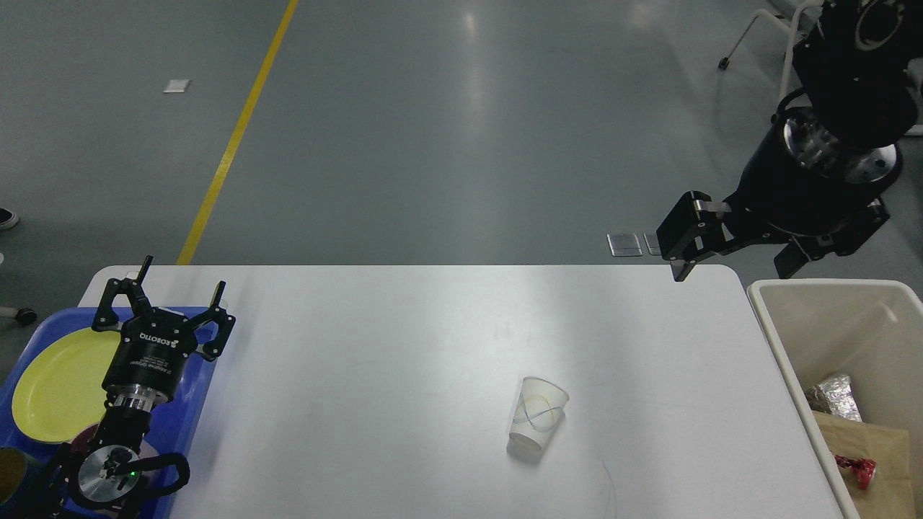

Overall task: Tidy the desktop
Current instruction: 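Raise the right gripper out of the bin, then lower the right gripper onto the white paper cup and grasp it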

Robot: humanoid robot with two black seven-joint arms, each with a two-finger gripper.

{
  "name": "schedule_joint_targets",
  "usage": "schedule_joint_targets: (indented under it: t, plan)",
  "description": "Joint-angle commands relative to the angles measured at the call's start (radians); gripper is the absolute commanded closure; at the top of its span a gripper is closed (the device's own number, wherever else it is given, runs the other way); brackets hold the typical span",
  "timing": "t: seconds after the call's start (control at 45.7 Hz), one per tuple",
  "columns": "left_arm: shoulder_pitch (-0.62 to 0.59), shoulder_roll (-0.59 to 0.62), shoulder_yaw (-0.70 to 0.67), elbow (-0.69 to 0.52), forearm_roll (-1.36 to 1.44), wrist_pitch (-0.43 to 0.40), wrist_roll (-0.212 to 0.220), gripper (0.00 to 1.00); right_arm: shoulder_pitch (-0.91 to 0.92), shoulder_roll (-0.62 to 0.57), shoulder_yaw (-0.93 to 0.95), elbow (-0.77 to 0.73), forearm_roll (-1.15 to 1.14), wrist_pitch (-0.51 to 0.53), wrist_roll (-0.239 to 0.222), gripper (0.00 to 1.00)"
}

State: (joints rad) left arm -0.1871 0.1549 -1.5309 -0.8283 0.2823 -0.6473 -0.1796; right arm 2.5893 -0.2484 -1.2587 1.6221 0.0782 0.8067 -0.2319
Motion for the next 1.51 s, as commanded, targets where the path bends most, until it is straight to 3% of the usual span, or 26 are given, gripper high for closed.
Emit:
schedule_joint_targets:
  t: [0.0,0.24,0.459,0.612,0.787,0.875,1.312,1.487]
  plan:
    - [0.000,0.000,0.000,0.000,0.000,0.000,0.000,0.04,0.000,0.000,0.001,-0.001,0.000,-0.008,0.000,0.00]
    - [0.000,0.000,0.000,0.000,0.000,0.000,0.000,0.04,-0.057,0.012,0.018,-0.014,0.006,-0.064,0.000,0.00]
    - [-0.002,0.000,0.000,0.000,0.000,0.000,0.002,0.04,-0.328,0.035,0.146,-0.096,0.095,-0.228,-0.004,0.00]
    - [-0.002,0.000,0.000,0.000,0.000,0.000,0.002,0.04,-0.546,0.129,0.188,-0.223,0.196,-0.308,-0.047,0.00]
    - [-0.002,0.000,0.000,0.000,0.000,0.000,0.002,0.04,-0.780,0.201,0.278,-0.393,0.244,-0.391,-0.150,0.00]
    - [-0.002,0.000,0.000,0.000,0.000,0.000,0.002,0.04,-0.871,0.233,0.323,-0.462,0.245,-0.425,-0.178,0.00]
    - [-0.002,0.000,0.000,0.000,0.000,0.000,0.002,0.04,-1.204,0.346,0.404,-0.812,0.236,-0.440,-0.179,0.00]
    - [-0.002,0.000,0.000,0.000,0.000,0.000,0.002,0.04,-1.250,0.363,0.404,-0.838,0.227,-0.463,-0.178,0.00]
